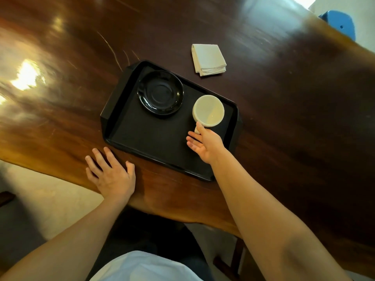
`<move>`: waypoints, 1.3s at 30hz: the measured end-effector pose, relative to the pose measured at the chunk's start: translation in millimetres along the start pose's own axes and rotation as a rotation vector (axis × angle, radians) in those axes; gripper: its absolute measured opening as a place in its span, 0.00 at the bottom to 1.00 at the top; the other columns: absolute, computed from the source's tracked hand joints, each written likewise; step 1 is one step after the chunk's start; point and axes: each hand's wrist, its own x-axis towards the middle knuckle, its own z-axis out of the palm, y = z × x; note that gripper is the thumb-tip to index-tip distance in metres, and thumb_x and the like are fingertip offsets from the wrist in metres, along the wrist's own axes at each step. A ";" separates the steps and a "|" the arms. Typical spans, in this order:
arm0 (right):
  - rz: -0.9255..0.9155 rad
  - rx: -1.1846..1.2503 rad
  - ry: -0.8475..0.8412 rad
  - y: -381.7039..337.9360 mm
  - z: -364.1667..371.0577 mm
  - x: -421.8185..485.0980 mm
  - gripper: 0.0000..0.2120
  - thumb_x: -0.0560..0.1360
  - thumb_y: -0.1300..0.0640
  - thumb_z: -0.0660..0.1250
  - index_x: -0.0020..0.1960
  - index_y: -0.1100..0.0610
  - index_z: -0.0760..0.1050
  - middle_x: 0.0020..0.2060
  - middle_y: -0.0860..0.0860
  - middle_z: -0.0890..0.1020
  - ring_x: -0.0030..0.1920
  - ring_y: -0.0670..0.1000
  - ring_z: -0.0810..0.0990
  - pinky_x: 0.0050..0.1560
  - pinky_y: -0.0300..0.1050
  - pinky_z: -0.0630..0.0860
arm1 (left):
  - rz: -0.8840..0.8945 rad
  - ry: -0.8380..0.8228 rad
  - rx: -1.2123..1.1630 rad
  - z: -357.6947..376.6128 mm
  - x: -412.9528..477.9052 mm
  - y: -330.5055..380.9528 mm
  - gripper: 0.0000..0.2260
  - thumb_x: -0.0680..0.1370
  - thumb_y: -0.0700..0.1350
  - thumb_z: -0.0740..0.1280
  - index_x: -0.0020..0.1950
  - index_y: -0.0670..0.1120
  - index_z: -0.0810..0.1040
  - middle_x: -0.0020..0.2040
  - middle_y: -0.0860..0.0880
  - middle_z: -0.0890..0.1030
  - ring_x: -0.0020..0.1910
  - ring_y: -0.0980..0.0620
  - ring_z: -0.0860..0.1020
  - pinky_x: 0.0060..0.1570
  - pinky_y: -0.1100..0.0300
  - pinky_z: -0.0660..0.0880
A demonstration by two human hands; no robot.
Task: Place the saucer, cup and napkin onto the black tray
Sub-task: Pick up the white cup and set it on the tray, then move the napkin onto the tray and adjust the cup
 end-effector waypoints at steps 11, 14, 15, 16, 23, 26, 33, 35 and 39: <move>-0.699 -0.672 0.585 -80.1 -2.6 6.8 0.08 0.78 0.61 0.67 0.57 0.55 0.76 0.41 0.43 0.74 0.39 0.42 0.74 0.34 0.34 0.68 | -0.025 0.054 -0.021 8.4 1.9 -0.5 0.35 0.78 0.56 0.64 0.81 0.42 0.58 0.81 0.36 0.58 0.81 0.33 0.54 0.74 0.34 0.53; -0.820 -0.827 0.527 -108.7 31.9 23.4 0.04 0.79 0.60 0.65 0.53 0.54 0.76 0.43 0.46 0.77 0.38 0.40 0.73 0.33 0.31 0.64 | -0.029 0.082 -0.036 12.7 2.4 -2.2 0.35 0.77 0.58 0.59 0.80 0.42 0.59 0.81 0.36 0.58 0.80 0.33 0.54 0.74 0.33 0.54; -0.848 -0.865 0.511 -117.4 43.1 30.8 0.03 0.79 0.60 0.65 0.52 0.54 0.75 0.45 0.48 0.79 0.38 0.40 0.73 0.33 0.31 0.64 | -0.030 0.090 -0.039 13.7 2.4 -2.3 0.35 0.77 0.58 0.59 0.80 0.42 0.59 0.81 0.37 0.58 0.80 0.33 0.54 0.74 0.33 0.54; -0.862 -0.905 0.502 -126.3 53.2 39.3 0.03 0.79 0.60 0.65 0.52 0.54 0.75 0.48 0.50 0.79 0.38 0.41 0.73 0.34 0.32 0.66 | -0.029 0.094 -0.039 14.1 2.6 -2.4 0.35 0.77 0.59 0.58 0.80 0.43 0.59 0.81 0.37 0.58 0.80 0.34 0.54 0.74 0.33 0.54; -0.708 -1.047 0.619 -177.3 93.1 102.6 0.27 0.79 0.45 0.66 0.73 0.58 0.66 0.69 0.56 0.72 0.68 0.58 0.70 0.63 0.50 0.71 | -0.022 0.106 -0.062 16.1 1.5 -5.9 0.35 0.77 0.59 0.58 0.81 0.43 0.58 0.81 0.38 0.56 0.81 0.35 0.52 0.74 0.35 0.52; -0.674 -1.062 0.650 -189.7 96.8 123.3 0.31 0.79 0.42 0.66 0.75 0.57 0.64 0.71 0.57 0.70 0.70 0.59 0.67 0.65 0.53 0.70 | -0.015 0.126 -0.071 19.2 1.0 -9.5 0.35 0.77 0.59 0.57 0.80 0.43 0.59 0.81 0.39 0.56 0.81 0.35 0.51 0.74 0.35 0.52; -0.551 -1.032 0.623 -199.3 97.6 141.9 0.31 0.73 0.46 0.75 0.70 0.57 0.68 0.65 0.54 0.75 0.64 0.56 0.73 0.60 0.49 0.76 | -0.008 0.131 -0.071 19.5 0.2 -9.7 0.35 0.76 0.58 0.57 0.80 0.43 0.58 0.81 0.39 0.54 0.81 0.35 0.50 0.75 0.36 0.50; -0.487 -0.924 0.552 -200.8 99.5 138.9 0.29 0.71 0.51 0.78 0.67 0.57 0.70 0.56 0.53 0.77 0.57 0.54 0.77 0.49 0.45 0.78 | -0.015 0.127 -0.068 16.6 0.2 -10.2 0.35 0.77 0.58 0.57 0.80 0.43 0.58 0.81 0.38 0.55 0.81 0.35 0.50 0.75 0.36 0.50; -0.392 -0.803 0.506 -204.1 95.7 136.2 0.31 0.71 0.57 0.79 0.68 0.58 0.69 0.54 0.52 0.78 0.51 0.51 0.79 0.44 0.41 0.81 | -0.014 0.124 -0.066 13.9 0.2 -6.4 0.35 0.77 0.58 0.57 0.80 0.42 0.59 0.81 0.37 0.56 0.81 0.33 0.52 0.74 0.36 0.51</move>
